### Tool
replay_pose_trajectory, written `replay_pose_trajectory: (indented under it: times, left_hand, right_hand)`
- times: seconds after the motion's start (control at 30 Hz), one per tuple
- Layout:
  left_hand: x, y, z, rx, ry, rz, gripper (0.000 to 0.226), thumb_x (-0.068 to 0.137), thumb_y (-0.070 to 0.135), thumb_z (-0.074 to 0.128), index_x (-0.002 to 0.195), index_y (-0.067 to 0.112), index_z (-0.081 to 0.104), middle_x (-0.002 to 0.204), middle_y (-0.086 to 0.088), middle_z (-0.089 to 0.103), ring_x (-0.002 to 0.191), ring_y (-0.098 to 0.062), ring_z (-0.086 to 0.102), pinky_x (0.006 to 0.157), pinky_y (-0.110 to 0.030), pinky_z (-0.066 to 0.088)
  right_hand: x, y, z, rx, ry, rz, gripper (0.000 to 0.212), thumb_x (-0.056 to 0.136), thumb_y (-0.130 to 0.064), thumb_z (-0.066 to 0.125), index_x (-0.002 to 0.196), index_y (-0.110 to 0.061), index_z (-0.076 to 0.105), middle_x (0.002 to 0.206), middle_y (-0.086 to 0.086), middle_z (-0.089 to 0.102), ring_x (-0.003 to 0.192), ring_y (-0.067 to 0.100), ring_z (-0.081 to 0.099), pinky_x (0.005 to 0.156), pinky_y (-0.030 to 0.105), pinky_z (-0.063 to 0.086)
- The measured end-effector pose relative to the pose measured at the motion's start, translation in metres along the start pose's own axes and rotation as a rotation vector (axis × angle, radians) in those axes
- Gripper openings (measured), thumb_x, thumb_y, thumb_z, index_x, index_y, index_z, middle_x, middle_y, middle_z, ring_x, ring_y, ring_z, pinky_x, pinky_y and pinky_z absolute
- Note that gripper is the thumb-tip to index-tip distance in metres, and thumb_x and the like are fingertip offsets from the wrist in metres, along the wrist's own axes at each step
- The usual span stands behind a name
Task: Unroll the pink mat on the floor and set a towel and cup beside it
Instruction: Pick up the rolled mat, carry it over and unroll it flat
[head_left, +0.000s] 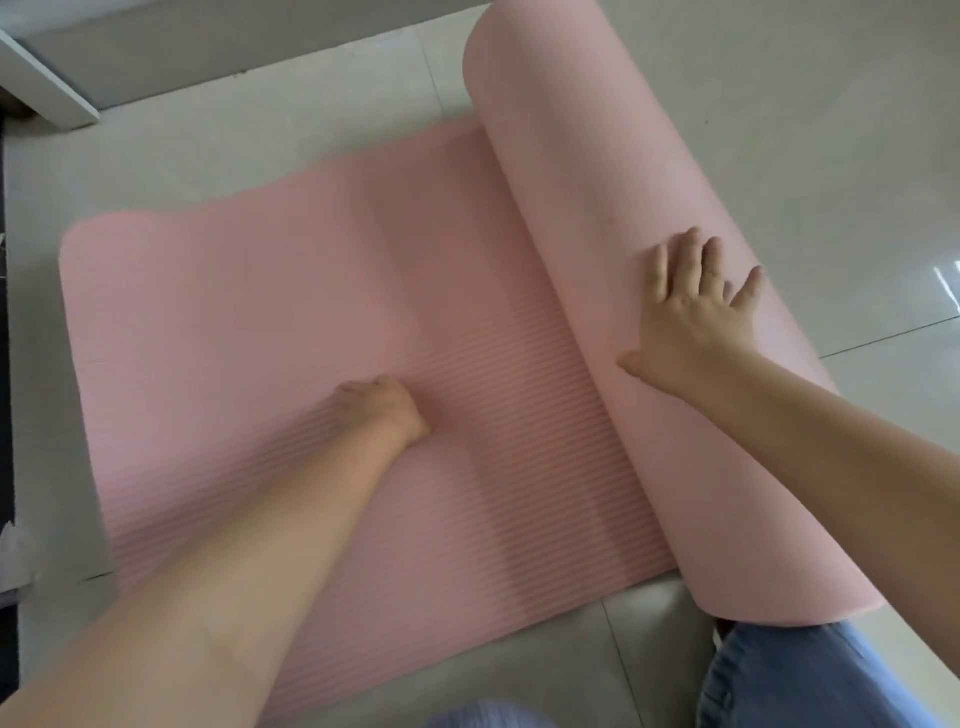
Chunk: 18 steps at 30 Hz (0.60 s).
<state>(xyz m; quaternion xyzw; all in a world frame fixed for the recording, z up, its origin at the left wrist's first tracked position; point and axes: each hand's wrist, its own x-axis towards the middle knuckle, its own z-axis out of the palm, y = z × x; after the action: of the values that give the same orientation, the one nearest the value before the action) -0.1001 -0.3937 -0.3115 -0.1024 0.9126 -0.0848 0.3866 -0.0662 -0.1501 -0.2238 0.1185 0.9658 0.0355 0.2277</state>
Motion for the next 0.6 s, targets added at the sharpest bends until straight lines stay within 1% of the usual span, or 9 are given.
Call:
replay_pose_trajectory:
  times: [0.07,0.1,0.2,0.27,0.33,0.37,0.43,0.5,0.6]
  left_hand:
    - [-0.005,0.014,-0.001,-0.01,0.099,0.133,0.072,0.083,0.039,0.061,0.139,0.002,0.036,0.145,-0.022,0.036,0.134,-0.035,0.037,0.109,-0.04,0.033]
    - [-0.008,0.021,-0.001,-0.046,0.148,0.219,0.069,0.083,0.038,0.062,0.136,0.0,0.039,0.141,-0.02,0.039,0.132,-0.034,0.038,0.108,-0.039,0.034]
    - [-0.014,0.048,-0.002,-0.14,0.2,0.447,0.072,0.08,0.036,0.067,0.134,-0.002,0.038,0.141,-0.019,0.037,0.134,-0.033,0.032,0.112,-0.039,0.031]
    - [-0.016,0.068,0.001,-0.134,0.119,0.496,0.089,0.078,0.039,0.07,0.142,-0.002,0.025,0.151,-0.02,0.022,0.142,-0.033,0.018,0.118,-0.039,0.022]
    - [-0.015,0.084,0.005,-0.065,0.008,0.481,0.103,0.075,0.043,0.072,0.147,0.001,0.012,0.157,-0.018,0.004,0.145,-0.037,0.003,0.119,-0.042,0.019]
    - [-0.014,0.089,0.008,-0.012,-0.013,0.463,0.107,0.072,0.044,0.073,0.148,0.002,0.01,0.156,-0.018,0.002,0.144,-0.039,0.002,0.117,-0.044,0.021]
    - [-0.012,0.098,0.008,0.066,-0.007,0.426,0.108,0.069,0.046,0.076,0.146,0.003,0.013,0.153,-0.021,0.008,0.141,-0.041,0.009,0.114,-0.045,0.028]
    - [-0.01,0.101,0.004,0.087,0.001,0.407,0.105,0.069,0.047,0.075,0.144,0.003,0.017,0.148,-0.022,0.017,0.138,-0.04,0.02,0.11,-0.041,0.033]
    - [-0.01,0.11,-0.005,0.094,-0.001,0.372,0.104,0.07,0.053,0.071,0.144,0.0,0.019,0.144,-0.024,0.025,0.133,-0.04,0.032,0.108,-0.037,0.034]
  right_hand:
    - [-0.004,0.005,0.003,-0.039,0.035,-0.212,0.065,0.086,-0.015,0.034,0.145,-0.027,0.01,0.157,0.006,-0.014,0.143,0.032,-0.017,0.109,0.065,-0.006]
    - [-0.006,0.007,0.006,-0.06,0.032,-0.314,0.06,0.085,-0.011,0.025,0.142,-0.03,0.023,0.158,0.001,-0.01,0.143,0.03,-0.017,0.109,0.064,-0.009]
    - [-0.011,0.011,0.015,-0.17,-0.05,-0.399,0.043,0.093,-0.013,0.028,0.129,-0.025,0.048,0.157,-0.006,0.009,0.144,0.026,-0.015,0.108,0.065,-0.009]
    - [-0.008,0.016,0.018,-0.172,-0.047,-0.353,0.038,0.092,-0.014,0.032,0.122,-0.022,0.055,0.155,-0.005,0.016,0.144,0.027,-0.014,0.105,0.07,-0.007]
    - [-0.005,0.021,0.018,-0.153,-0.002,-0.312,0.035,0.089,-0.015,0.036,0.116,-0.019,0.058,0.15,-0.002,0.023,0.144,0.03,-0.012,0.102,0.074,-0.005]
    - [-0.004,0.024,0.019,-0.145,0.029,-0.301,0.033,0.089,-0.017,0.038,0.116,-0.017,0.058,0.146,0.001,0.027,0.144,0.033,-0.009,0.102,0.074,-0.003]
    - [0.003,0.033,0.02,-0.155,0.085,-0.264,0.034,0.09,-0.027,0.044,0.12,-0.013,0.053,0.141,0.006,0.03,0.142,0.04,-0.002,0.103,0.074,0.001]
    - [0.012,0.04,0.019,-0.161,0.119,-0.2,0.048,0.086,-0.037,0.053,0.125,-0.011,0.045,0.138,0.011,0.03,0.138,0.046,0.006,0.104,0.073,0.004]
    - [0.037,0.056,0.008,-0.112,0.164,-0.084,0.066,0.075,-0.04,0.067,0.126,-0.011,0.037,0.131,0.018,0.032,0.13,0.049,0.023,0.104,0.072,0.011]
